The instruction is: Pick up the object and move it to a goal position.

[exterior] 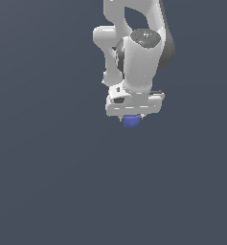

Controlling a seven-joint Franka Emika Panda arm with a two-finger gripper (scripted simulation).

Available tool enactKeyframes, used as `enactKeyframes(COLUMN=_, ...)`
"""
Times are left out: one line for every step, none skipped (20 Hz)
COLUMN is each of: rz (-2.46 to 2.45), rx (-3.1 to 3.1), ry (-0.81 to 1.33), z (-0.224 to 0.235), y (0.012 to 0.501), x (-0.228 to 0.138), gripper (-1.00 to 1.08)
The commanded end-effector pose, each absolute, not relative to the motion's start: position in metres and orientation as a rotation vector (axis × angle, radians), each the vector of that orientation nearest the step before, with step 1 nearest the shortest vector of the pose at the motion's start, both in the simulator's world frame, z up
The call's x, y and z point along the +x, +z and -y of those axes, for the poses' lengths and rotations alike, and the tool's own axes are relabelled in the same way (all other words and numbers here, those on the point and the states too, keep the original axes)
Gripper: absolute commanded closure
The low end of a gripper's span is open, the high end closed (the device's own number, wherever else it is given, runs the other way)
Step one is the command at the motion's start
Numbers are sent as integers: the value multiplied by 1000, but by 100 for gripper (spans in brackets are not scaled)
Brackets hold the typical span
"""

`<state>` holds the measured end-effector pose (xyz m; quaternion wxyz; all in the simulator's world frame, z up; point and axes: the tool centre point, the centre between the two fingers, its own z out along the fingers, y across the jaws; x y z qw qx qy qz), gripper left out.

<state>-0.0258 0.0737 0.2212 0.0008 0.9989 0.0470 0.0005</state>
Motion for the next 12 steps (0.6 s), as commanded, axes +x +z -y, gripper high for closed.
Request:
enactKeyframes(rz=-147, rx=3136, ry=0, z=-87, y=247, x=-22, gripper=108)
enactKeyframes(rz=-147, rx=3136, ry=0, z=-92, y=257, x=-20, gripper=108)
enactKeyframes(rz=-147, rx=3136, ry=0, z=-97, y=267, x=-19, gripper=108)
enactKeyframes(rz=-147, rx=3136, ry=0, z=-103, y=277, x=-17, gripper=108)
enactKeyframes(rz=-147, rx=3136, ry=0, z=-108, y=287, x=-15, gripper=108)
enactKeyframes(rz=-147, rx=3136, ry=0, z=-113, y=296, x=-13, gripper=108)
enactKeyframes(rz=-147, rx=3136, ry=0, z=-118, y=306, x=-12, gripper=108)
enactKeyframes(rz=-147, rx=3136, ry=0, z=-123, y=316, x=-10, gripper=108)
enactKeyframes(rz=-147, rx=3136, ry=0, z=-128, y=325, x=-8, gripper=108)
enactKeyframes(rz=-147, rx=3136, ry=0, z=-133, y=333, x=-7, gripper=108)
enactKeyframes(rz=-147, rx=3137, ry=0, z=-137, y=342, x=-5, gripper=108)
enactKeyframes(rz=-147, rx=3137, ry=0, z=-141, y=350, x=-3, gripper=108)
